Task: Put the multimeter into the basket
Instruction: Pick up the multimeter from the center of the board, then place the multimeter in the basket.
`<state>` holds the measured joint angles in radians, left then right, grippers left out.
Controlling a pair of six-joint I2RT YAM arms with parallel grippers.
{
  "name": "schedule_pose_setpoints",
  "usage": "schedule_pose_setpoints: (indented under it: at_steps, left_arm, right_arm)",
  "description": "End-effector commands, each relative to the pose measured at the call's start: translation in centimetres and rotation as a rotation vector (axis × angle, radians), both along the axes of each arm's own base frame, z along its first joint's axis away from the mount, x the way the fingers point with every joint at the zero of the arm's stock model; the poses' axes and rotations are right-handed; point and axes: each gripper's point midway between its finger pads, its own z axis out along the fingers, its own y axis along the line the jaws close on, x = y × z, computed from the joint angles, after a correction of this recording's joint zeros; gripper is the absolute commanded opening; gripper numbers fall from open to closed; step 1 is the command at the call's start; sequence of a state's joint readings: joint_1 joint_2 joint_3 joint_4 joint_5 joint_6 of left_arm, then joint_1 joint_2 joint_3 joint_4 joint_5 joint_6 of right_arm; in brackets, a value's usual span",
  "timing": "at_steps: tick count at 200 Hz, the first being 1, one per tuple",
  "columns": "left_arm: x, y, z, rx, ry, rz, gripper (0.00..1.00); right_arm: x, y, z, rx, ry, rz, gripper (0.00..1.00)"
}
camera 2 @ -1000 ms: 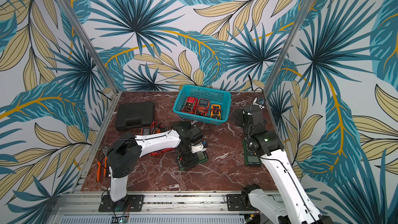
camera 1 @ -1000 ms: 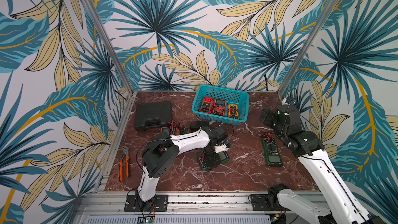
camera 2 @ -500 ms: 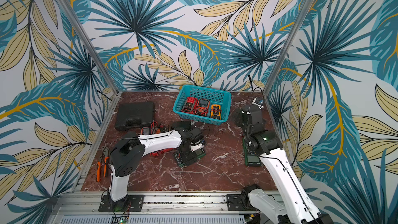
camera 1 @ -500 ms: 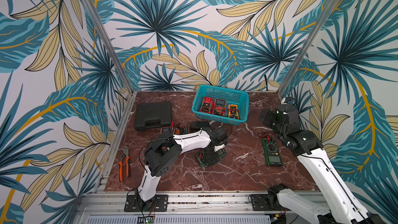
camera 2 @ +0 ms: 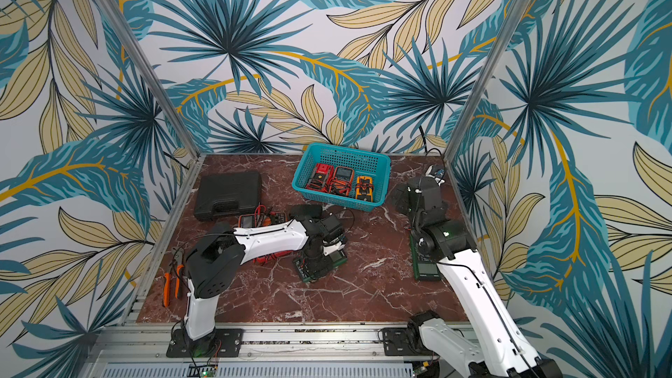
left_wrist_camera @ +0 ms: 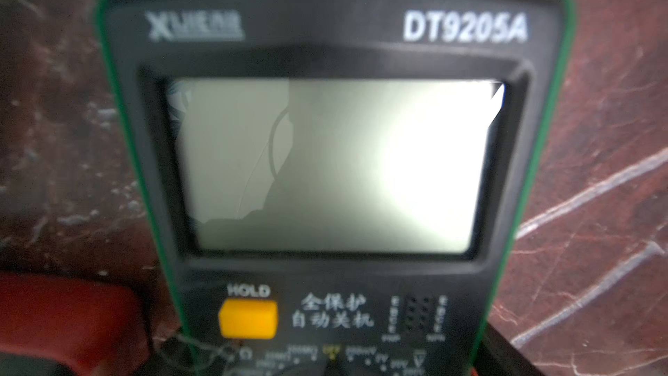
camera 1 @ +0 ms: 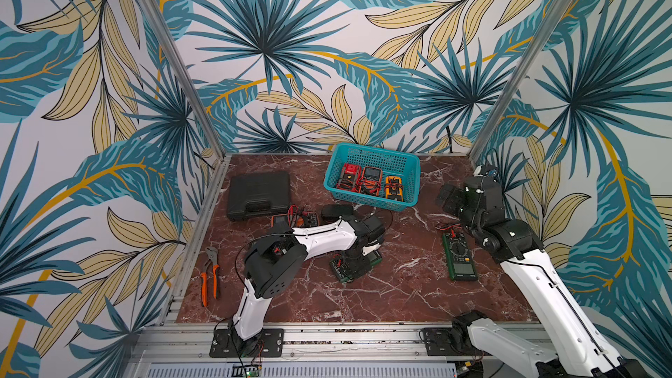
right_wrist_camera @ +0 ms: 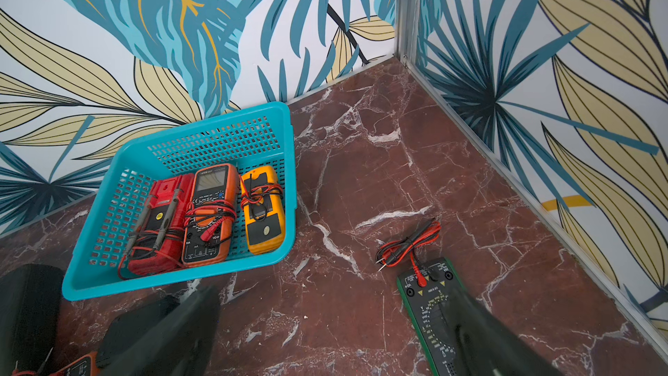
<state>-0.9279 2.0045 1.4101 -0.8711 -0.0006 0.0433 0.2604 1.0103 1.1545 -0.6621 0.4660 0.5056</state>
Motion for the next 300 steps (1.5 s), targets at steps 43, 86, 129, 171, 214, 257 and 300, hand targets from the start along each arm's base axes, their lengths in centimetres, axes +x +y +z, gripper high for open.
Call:
schedule_pose_setpoints:
  at_steps: [43, 86, 129, 171, 214, 257, 300]
  left_arm:
    - [4.5, -2.0, 8.7, -0.207, -0.244, 0.173, 0.0]
    - [9.1, -0.9, 16.4, -0.306, -0.411, 0.371, 0.0]
    - [15.9, -0.4, 23.3, -0.513, -0.553, 0.544, 0.0]
    - [22.8, 1.3, 26.3, -0.582, -0.677, 0.648, 0.0]
    - [28.2, 1.9, 27.2, -0.613, -0.746, 0.677, 0.0]
    - [31.6, 1.4, 24.4, -0.593, -0.723, 0.691, 0.0]
    - [33.0, 1.3, 20.1, -0.542, -0.651, 0.695, 0.0]
  right_arm:
    - [-0.6, -1.0, -0.4, -0.014, -0.006, -0.049, 1.0]
    - [-0.9, -1.1, -0.2, -0.029, -0.01, -0.044, 1.0]
    - [-0.7, -0.8, -0.9, -0.032, 0.006, -0.023, 1.0]
    - [-0.6, -0.5, -1.4, -0.026, 0.02, -0.007, 1.0]
    - [-0.6, 0.1, -1.4, 0.003, 0.017, 0.015, 1.0]
    - [-0.2, 0.9, -2.4, 0.044, 0.041, 0.037, 1.0]
    - [0.4, 1.8, -3.3, 0.076, 0.071, 0.067, 0.99]
